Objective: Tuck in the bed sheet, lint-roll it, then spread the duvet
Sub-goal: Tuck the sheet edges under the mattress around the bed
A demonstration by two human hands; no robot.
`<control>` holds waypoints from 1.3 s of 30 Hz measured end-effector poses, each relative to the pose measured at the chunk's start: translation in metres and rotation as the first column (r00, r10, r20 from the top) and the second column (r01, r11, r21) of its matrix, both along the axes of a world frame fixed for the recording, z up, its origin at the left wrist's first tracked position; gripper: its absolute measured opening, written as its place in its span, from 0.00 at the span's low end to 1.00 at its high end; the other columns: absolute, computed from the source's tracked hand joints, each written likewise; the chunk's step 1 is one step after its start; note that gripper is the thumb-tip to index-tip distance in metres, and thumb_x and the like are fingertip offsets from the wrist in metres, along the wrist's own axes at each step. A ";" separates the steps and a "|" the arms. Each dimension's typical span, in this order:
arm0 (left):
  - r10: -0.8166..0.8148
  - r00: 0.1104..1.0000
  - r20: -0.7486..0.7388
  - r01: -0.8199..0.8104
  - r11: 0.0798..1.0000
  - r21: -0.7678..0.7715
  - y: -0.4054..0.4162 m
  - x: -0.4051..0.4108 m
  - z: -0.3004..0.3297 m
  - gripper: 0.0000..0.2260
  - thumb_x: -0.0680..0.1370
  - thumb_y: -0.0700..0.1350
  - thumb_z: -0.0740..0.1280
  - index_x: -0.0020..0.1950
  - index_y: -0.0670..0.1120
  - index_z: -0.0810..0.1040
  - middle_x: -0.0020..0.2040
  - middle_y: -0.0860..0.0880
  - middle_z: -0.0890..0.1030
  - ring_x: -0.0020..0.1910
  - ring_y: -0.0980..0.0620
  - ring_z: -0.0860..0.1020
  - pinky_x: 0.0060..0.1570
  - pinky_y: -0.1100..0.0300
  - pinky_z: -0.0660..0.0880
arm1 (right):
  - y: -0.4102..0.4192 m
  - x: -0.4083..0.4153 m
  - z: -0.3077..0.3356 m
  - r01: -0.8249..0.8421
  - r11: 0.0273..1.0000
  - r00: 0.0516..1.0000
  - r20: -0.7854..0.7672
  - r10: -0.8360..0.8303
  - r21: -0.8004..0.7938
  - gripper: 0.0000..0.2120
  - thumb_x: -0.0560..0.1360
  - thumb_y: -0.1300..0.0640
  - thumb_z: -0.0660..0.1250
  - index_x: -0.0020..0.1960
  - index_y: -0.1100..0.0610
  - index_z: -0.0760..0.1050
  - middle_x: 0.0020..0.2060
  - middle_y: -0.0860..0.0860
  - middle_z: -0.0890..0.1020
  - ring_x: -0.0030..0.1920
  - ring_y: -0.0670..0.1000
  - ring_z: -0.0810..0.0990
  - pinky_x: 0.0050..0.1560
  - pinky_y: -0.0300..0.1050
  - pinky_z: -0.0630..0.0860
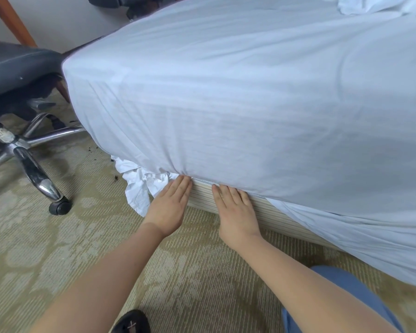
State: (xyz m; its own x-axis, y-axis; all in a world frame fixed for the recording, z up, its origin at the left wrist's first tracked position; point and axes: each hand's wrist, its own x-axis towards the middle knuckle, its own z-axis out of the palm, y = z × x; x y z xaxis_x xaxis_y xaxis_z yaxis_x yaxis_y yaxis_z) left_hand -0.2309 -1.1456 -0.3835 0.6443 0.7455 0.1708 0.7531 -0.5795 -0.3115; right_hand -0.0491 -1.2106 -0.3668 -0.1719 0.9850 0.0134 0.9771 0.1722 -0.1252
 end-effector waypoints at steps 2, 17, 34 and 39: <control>0.050 0.999 -0.004 -0.050 0.997 -0.054 -0.002 0.005 0.002 0.31 0.61 0.41 0.71 0.65 0.37 0.76 0.64 0.40 0.77 0.63 0.42 0.77 0.63 0.48 0.71 | 0.005 -0.005 0.001 0.011 1.000 1.000 -0.018 -0.011 0.012 0.39 0.77 0.57 0.59 0.78 0.56 0.38 0.78 0.52 0.47 0.77 0.52 0.45 0.74 0.48 0.37; 0.267 0.960 -0.080 -0.278 0.941 -0.195 -0.002 0.035 0.029 0.20 0.75 0.42 0.58 0.68 0.44 0.65 0.67 0.43 0.67 0.68 0.43 0.63 0.74 0.52 0.52 | -0.017 0.026 0.019 0.039 0.997 0.997 0.070 -0.035 -0.064 0.37 0.78 0.60 0.57 0.78 0.59 0.37 0.78 0.52 0.43 0.77 0.51 0.44 0.74 0.46 0.37; -0.076 0.993 -0.093 0.041 0.942 -0.333 -0.052 0.082 0.053 0.23 0.78 0.41 0.58 0.73 0.39 0.60 0.79 0.42 0.44 0.78 0.47 0.43 0.74 0.57 0.39 | -0.051 0.077 0.007 0.173 0.984 0.985 0.016 -0.174 0.052 0.40 0.51 0.60 0.81 0.63 0.63 0.77 0.59 0.56 0.80 0.57 0.54 0.81 0.55 0.47 0.77; -0.089 0.994 -0.060 0.059 0.919 -0.389 -0.057 0.101 0.056 0.22 0.78 0.40 0.57 0.72 0.40 0.61 0.79 0.42 0.44 0.78 0.48 0.45 0.75 0.57 0.42 | -0.035 0.080 0.019 0.190 0.981 0.982 0.006 -0.190 -0.029 0.33 0.73 0.55 0.65 0.74 0.56 0.57 0.70 0.50 0.67 0.70 0.51 0.65 0.68 0.44 0.62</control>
State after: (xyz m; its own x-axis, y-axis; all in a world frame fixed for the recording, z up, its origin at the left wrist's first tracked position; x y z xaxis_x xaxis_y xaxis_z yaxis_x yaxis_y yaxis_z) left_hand -0.1299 -1.2022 -0.3270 0.6999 0.6932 -0.1721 0.6864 -0.7194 -0.1063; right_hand 0.0308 -1.2460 -0.3477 0.0186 0.9997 -0.0162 0.9920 -0.0205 -0.1245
